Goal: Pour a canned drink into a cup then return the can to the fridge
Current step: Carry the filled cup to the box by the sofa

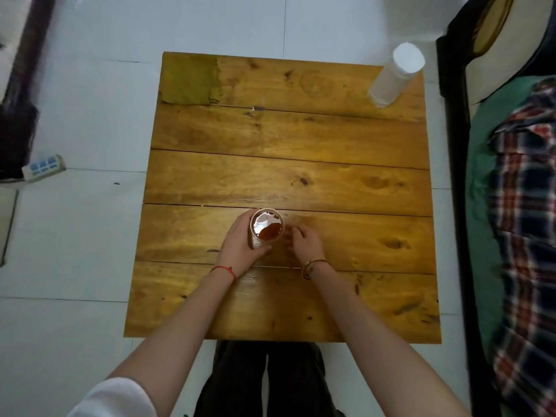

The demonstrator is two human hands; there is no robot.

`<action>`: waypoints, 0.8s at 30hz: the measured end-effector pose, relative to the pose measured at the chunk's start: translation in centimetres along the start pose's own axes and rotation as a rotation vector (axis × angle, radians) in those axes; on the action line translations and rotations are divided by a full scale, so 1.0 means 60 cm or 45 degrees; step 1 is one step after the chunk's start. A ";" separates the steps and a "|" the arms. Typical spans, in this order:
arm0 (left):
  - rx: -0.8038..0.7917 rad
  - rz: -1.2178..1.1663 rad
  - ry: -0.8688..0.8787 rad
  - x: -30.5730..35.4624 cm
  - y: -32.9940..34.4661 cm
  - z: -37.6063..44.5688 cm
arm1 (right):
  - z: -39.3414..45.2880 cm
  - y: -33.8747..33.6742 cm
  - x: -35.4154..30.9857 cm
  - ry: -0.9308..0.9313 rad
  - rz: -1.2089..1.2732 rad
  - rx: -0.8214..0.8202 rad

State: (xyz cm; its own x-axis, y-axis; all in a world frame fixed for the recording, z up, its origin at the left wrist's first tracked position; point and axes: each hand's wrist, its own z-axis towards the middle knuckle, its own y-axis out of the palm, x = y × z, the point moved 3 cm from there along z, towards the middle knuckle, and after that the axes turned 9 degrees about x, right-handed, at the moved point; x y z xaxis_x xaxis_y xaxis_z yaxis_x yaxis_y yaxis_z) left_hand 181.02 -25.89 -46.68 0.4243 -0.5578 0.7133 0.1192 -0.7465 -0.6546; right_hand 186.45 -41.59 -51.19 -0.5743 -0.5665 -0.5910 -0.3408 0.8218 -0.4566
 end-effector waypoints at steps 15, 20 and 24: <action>0.107 -0.237 -0.068 0.112 -0.092 -0.048 | -0.125 -0.065 -0.111 0.000 0.057 -0.089; 0.143 -0.254 0.001 0.180 -0.178 -0.107 | -0.216 -0.105 -0.162 0.022 0.238 -0.201; 0.174 -0.259 0.033 0.223 -0.235 -0.166 | -0.293 -0.127 -0.184 0.046 0.321 -0.264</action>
State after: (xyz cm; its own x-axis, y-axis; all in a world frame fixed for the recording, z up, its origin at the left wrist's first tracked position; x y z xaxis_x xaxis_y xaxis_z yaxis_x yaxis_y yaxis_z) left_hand 176.08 -26.45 -25.42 0.3562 -0.4111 0.8391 0.3208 -0.7896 -0.5230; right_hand 182.28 -40.53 -29.48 -0.6845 -0.3438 -0.6429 -0.3264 0.9330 -0.1514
